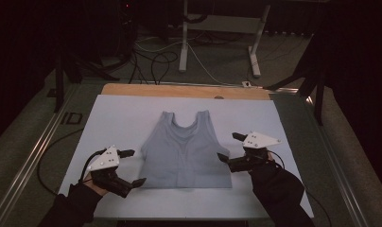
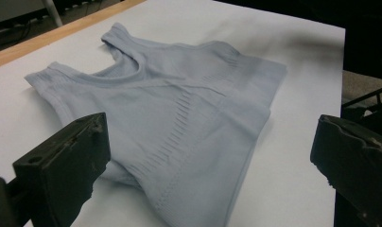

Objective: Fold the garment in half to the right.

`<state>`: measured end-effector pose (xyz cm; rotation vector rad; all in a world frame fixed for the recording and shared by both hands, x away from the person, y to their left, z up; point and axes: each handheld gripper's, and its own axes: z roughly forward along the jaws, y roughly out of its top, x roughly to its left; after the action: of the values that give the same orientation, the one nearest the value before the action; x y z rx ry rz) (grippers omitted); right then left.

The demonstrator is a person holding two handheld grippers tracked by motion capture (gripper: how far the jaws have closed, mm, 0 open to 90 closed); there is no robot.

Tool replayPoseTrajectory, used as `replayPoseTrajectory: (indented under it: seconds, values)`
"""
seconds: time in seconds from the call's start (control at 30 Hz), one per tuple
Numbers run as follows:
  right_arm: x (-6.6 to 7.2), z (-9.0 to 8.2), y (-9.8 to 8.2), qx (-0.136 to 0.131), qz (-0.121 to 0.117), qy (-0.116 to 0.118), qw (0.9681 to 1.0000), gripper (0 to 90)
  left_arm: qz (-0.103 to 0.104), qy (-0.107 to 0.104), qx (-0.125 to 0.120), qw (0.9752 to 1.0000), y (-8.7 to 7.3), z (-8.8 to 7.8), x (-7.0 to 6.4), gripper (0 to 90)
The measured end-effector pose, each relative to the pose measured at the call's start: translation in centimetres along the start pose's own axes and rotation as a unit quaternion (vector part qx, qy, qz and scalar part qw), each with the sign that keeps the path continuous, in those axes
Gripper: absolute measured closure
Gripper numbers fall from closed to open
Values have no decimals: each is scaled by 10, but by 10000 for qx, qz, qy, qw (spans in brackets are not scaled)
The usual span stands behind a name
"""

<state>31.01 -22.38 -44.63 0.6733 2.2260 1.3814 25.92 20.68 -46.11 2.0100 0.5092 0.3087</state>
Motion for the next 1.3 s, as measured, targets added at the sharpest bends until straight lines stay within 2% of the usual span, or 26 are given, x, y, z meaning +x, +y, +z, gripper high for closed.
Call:
replayPoseTrajectory:
  seconds: [0.1,0.3,0.43,0.57,0.67,0.7,0.83,0.97,1.1,1.3]
  values:
    - [-1,7,7,-2,-27,36,10000,93,1,16,38,10000,2,2,-1,4]
    - [-1,32,30,-32,-121,153,9998,94,-103,81,123,9998,6,8,-2,4]
    - [-1,45,39,-90,-25,144,9999,94,-124,143,161,9997,9,13,-6,4]
    - [-1,56,49,-145,-19,96,9998,94,-228,338,215,9989,12,16,-8,4]
    - [-1,65,56,-181,-36,93,9998,94,-213,620,260,9975,13,19,-11,4]
    - [-1,68,58,-173,-24,54,9998,94,-256,648,292,9971,13,20,-10,4]
    - [-3,81,64,-125,-42,43,9999,94,-286,706,363,9964,11,26,-11,4]
    - [-5,94,71,-54,-49,60,10000,94,-278,670,421,9965,10,30,-13,4]
    - [-6,106,76,-37,6,83,10000,94,-306,689,475,9960,8,33,-16,4]
    - [-6,123,83,-12,217,108,9997,94,-337,895,578,9937,7,39,-19,4]
